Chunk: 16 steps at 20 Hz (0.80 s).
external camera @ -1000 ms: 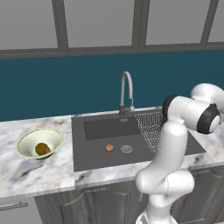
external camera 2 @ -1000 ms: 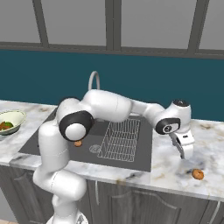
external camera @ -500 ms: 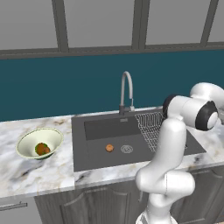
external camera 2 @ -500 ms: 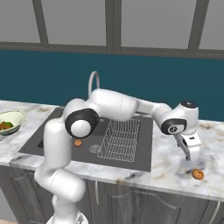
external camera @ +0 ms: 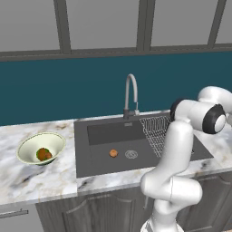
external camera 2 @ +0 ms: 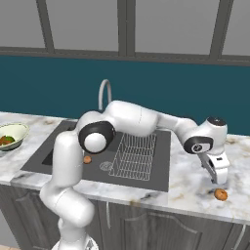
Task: There is a mixed pile of frozen fruits and vegetables on the counter. Locate all the frozen vegetables and place the items in a bowl on the counter. Take all the frozen fruits and defrost them in a running sink.
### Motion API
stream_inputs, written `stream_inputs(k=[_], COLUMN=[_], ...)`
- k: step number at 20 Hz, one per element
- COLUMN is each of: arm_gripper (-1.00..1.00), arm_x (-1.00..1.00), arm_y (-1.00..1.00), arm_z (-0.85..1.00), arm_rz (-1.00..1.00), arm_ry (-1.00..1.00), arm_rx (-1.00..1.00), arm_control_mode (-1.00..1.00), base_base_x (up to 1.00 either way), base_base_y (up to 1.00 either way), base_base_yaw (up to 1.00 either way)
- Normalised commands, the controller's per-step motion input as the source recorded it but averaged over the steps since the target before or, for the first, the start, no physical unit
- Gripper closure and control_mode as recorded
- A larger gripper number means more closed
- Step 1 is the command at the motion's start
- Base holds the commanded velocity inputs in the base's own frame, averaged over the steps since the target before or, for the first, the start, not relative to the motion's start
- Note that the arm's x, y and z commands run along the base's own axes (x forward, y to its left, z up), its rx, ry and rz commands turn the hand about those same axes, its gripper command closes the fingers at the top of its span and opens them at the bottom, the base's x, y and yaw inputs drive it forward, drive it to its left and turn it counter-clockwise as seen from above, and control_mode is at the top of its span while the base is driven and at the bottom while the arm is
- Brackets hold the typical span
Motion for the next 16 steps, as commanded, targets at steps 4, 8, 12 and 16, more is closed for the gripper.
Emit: stream_inputs(k=[4, 8, 12, 16], arm_gripper=[-1.00, -1.00, -1.00, -1.00], arm_x=[-0.10, -0.05, 0.00, 0.00], arm_y=[-0.11, -0.13, -0.16, -0.16], arm_z=[-0.12, -0.07, -0.02, -0.05], arm_rz=[0.00, 0.00, 0.00, 0.00], arm_ry=[0.00, 0.00, 0.00, 0.00], arm_rx=[0.00, 0.00, 0.01, 0.00], arm_control_mode=[-1.00, -1.00, -1.00, -1.00], base_base_x=[0.00, 0.00, 0.00, 0.00], base_base_y=[0.00, 0.00, 0.00, 0.00], base_base_yaw=[0.00, 0.00, 0.00, 0.00])
